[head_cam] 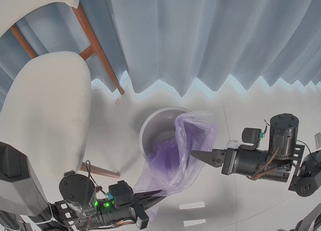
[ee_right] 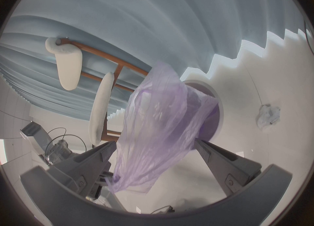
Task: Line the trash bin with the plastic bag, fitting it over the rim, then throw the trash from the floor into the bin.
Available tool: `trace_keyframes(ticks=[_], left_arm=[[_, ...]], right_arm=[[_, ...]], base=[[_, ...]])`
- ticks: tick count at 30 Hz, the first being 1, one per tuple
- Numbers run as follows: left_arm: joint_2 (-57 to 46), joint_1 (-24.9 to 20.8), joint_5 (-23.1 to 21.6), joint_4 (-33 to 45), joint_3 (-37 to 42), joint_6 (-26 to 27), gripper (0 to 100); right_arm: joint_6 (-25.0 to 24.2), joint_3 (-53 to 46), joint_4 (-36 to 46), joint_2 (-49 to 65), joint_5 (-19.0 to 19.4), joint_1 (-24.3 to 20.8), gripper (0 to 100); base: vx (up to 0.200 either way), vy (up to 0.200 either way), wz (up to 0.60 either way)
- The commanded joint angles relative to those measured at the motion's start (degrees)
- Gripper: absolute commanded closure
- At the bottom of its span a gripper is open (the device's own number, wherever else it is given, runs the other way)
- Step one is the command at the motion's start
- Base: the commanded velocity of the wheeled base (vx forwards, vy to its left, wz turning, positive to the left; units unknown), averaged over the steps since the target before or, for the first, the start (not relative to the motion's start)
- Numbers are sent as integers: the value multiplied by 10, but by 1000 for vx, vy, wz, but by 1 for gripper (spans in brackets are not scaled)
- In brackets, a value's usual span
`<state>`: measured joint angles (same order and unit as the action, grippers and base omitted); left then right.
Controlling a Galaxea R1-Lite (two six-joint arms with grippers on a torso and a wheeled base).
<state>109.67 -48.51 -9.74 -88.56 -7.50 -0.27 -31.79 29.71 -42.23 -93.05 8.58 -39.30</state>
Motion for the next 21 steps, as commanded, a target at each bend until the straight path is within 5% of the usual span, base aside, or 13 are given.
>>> trace_keyframes(ticks=[1, 14, 15, 21], left_arm=[[-1, 0, 2, 0, -1, -1, 100], [0, 1, 2, 1, -4, -2, 100], [0, 0, 2, 0, -3, -2, 100], [-1, 6, 1, 0, -4, -3, 100]], right_arm=[[-1, -28, -73, -40, -6, 14, 0], [1, -31, -125, -77, -22, 46, 0], [1, -32, -125, -79, -22, 46, 100], [2, -35, -142, -86, -23, 33, 100]], base=[[0, 0, 0], [0, 0, 0], [0, 0, 0], [0, 0, 0]])
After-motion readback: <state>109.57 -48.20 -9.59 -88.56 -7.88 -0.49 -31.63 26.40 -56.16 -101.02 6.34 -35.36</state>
